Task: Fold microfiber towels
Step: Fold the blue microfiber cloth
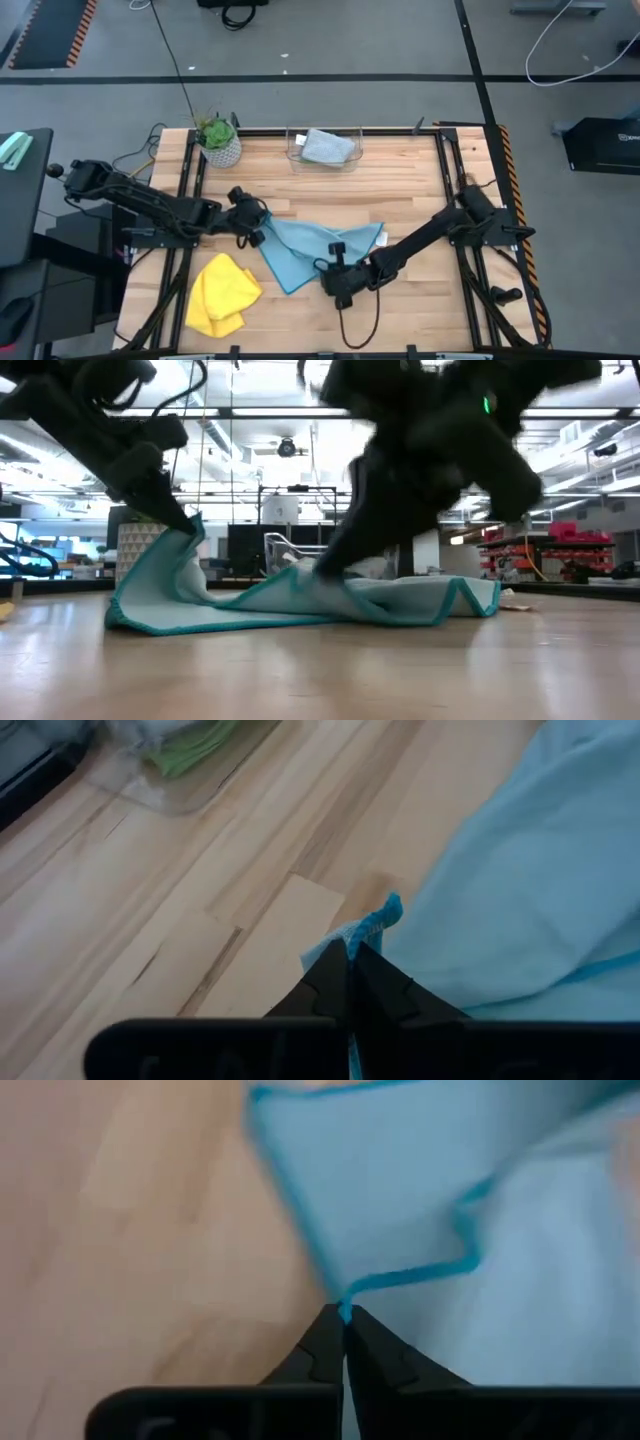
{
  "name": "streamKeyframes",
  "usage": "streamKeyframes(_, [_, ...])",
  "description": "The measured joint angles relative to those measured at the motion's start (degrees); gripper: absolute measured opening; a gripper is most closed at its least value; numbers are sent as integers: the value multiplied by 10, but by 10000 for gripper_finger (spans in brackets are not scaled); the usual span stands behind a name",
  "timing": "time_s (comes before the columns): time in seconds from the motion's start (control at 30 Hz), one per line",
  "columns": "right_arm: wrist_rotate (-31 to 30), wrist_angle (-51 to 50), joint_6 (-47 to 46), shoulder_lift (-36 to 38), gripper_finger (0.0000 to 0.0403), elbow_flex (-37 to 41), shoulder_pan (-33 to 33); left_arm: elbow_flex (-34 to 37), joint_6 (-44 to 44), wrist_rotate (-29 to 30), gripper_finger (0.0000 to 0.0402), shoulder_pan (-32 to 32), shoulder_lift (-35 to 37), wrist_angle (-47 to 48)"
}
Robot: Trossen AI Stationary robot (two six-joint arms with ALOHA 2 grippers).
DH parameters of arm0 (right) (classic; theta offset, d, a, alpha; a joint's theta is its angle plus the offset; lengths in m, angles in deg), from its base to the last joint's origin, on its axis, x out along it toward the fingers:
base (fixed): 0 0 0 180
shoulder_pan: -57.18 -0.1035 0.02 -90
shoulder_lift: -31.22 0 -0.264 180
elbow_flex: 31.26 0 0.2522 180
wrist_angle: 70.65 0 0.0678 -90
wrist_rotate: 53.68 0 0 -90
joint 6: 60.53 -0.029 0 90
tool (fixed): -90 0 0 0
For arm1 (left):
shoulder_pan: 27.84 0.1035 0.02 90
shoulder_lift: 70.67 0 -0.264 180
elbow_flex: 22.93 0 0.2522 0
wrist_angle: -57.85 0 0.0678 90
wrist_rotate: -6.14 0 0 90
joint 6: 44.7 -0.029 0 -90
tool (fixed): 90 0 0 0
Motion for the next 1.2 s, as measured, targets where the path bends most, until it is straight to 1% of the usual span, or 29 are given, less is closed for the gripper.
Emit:
streamKeyframes(0.1, [-24, -46, -31, 43, 17, -1, 3, -15, -16, 12, 12, -18, 3, -1])
streamKeyframes(0.2, [-49, -86, -63, 95, 17, -1, 3, -37, -40, 32, 7, -40, 6, 5])
streamKeyframes(0.37, [-156, -152, -115, 191, 10, -1, -14, -88, -61, 76, 9, -77, 6, 48])
streamKeyframes(0.43, [-199, -180, -139, 231, 10, -1, -27, -109, -60, 95, 9, -93, 6, 74])
streamKeyframes(0.53, [-279, -218, -176, 286, 10, -1, -52, -143, -60, 128, 6, -124, 6, 111])
streamKeyframes(0.57, [-295, -232, -189, 304, 10, -1, -60, -155, -60, 137, 6, -134, 6, 119])
streamKeyframes(0.6, [-304, -241, -197, 319, 10, -1, -67, -167, -60, 144, 7, -144, 6, 129])
streamKeyframes(0.77, [-305, -238, -211, 375, 7, -1, -101, -229, -61, 186, 5, -200, 6, 171])
streamKeyframes(0.93, [-305, -230, -227, 404, 8, -1, -133, -288, -64, 219, 7, -255, 6, 198])
streamKeyframes(1.07, [-305, -201, -227, 425, 8, -2, -157, -332, -69, 245, 5, -295, 6, 217])
streamKeyframes(1.2, [-305, -203, -218, 432, 8, -34, -179, -367, -79, 255, 7, -324, 6, 222])
